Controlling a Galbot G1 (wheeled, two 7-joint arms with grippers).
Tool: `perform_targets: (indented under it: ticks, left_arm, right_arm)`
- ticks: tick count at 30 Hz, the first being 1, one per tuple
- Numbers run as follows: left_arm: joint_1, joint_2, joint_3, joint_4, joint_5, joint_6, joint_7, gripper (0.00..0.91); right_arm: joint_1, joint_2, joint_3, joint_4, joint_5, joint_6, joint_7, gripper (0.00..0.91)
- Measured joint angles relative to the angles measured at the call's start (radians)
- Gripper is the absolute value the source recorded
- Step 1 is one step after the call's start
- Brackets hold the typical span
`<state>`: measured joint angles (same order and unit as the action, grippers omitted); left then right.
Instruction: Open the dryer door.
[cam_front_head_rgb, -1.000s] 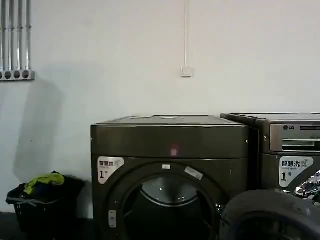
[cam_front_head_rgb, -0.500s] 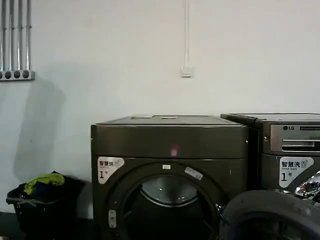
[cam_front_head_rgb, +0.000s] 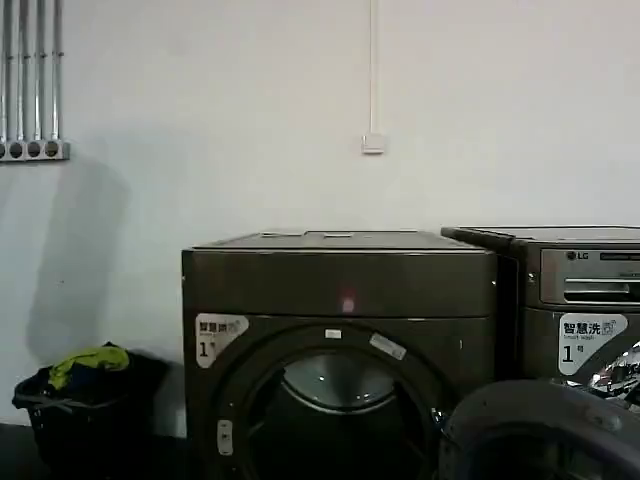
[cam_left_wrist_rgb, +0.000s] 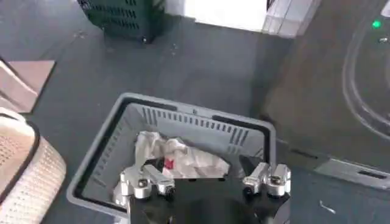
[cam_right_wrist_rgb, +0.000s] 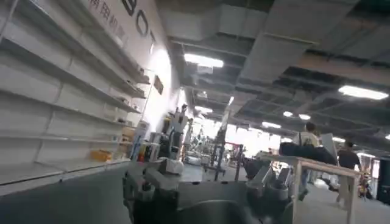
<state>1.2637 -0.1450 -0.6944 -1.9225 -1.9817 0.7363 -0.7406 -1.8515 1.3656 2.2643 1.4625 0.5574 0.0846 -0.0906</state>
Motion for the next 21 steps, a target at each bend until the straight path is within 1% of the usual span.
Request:
perform_targets:
  ticks: [11,16,21]
  left_arm:
    - [0.008,0.006,0.022,0.017,0.014,0.0,0.016,0.907]
    - [0.006,0.001,0.038,0.022,0.04,0.0,0.021,0.907]
    - [0.007,0.004,0.054,0.022,0.056,0.0,0.024,0.907]
  right_arm:
    - [0.006,0.002,-0.006,0.001,-0.005,0.002,-0.002,0.907]
    - [0.005,0.008,-0.013,-0.002,-0.013,0.023,-0.01,0.907]
    - [0.005,0.009,-0.015,-0.006,-0.016,0.025,-0.011,0.907]
